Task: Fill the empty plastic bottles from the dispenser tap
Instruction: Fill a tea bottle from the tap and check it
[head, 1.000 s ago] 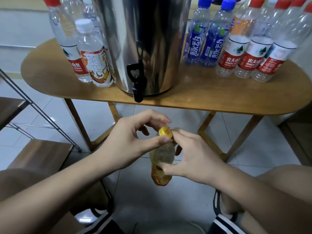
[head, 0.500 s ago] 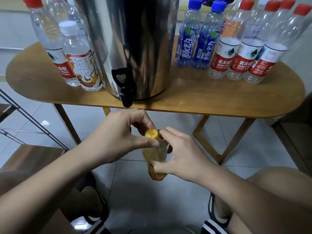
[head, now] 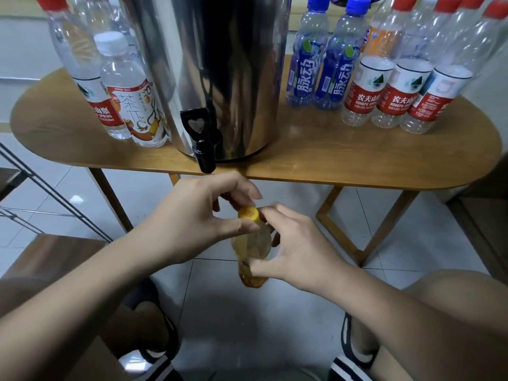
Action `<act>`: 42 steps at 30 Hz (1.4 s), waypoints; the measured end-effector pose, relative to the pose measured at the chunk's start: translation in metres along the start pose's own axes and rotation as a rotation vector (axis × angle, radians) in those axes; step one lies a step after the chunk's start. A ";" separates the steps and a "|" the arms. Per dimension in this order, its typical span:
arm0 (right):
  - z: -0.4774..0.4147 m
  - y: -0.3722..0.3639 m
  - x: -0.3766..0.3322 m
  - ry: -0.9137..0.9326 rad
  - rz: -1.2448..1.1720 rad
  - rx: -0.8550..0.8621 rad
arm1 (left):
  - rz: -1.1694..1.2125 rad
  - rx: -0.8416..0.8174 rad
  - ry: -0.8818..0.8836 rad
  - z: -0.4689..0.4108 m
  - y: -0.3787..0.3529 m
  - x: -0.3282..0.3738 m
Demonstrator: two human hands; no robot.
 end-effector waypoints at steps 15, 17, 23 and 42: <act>0.000 -0.004 0.001 -0.006 0.012 -0.041 | -0.009 -0.105 -0.074 0.003 -0.011 0.009; 0.000 -0.003 -0.002 0.014 0.017 -0.031 | -0.044 -0.053 -0.068 0.002 -0.007 0.007; 0.000 0.000 -0.005 0.026 0.020 -0.019 | -0.190 0.008 -0.087 0.004 -0.004 0.007; 0.001 0.009 -0.006 0.013 0.046 -0.029 | -0.206 -0.021 -0.143 0.004 -0.011 0.018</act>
Point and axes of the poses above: each hand's wrist, its own z-axis away from the middle knuckle, its own y-axis out of the back of the hand, x = y × z, the point moved 10 cm from there along -z, towards the middle knuckle, and after that the axes turned 6 degrees about z, right-handed, at the moved point
